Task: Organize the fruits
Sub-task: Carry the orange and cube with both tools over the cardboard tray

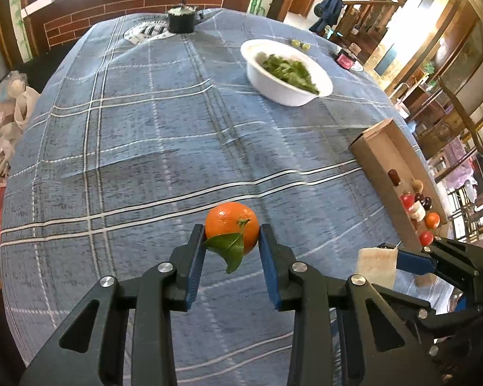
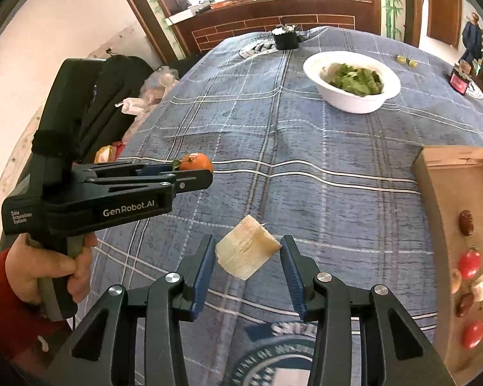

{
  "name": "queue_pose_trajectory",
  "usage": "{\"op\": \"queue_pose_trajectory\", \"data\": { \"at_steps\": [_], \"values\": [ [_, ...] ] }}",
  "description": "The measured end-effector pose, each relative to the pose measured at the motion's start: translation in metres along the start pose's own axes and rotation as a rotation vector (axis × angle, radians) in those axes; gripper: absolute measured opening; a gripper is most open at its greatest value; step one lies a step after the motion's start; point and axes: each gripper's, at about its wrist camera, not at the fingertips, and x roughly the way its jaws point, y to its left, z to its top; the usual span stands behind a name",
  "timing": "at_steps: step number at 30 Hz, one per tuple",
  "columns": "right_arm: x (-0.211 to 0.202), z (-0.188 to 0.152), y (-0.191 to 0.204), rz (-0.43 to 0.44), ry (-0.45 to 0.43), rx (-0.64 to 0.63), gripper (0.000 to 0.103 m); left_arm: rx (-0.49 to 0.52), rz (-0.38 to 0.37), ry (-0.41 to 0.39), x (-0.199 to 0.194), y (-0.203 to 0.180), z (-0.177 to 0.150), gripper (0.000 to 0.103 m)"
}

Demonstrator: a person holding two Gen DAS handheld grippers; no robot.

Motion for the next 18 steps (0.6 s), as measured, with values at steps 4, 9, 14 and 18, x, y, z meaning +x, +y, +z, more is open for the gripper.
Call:
{"op": "queue_pose_trajectory", "data": {
  "at_steps": [4, 9, 14, 18],
  "values": [
    [-0.026, -0.008, -0.032, 0.028, -0.016, -0.018, 0.042, -0.027, 0.018, -0.019, -0.006, -0.037, 0.003, 0.031],
    [-0.059, -0.019, -0.086, 0.029, -0.022, -0.026, 0.042, -0.037, -0.007, -0.027, -0.006, -0.09, 0.006, 0.031],
    [-0.09, -0.021, -0.143, -0.017, -0.035, 0.002, 0.042, -0.021, -0.054, -0.02, -0.003, -0.14, 0.015, 0.03],
    [-0.109, -0.01, -0.177, -0.07, -0.053, 0.023, 0.042, 0.026, -0.088, -0.016, -0.002, -0.169, 0.032, 0.03]
  ]
}}
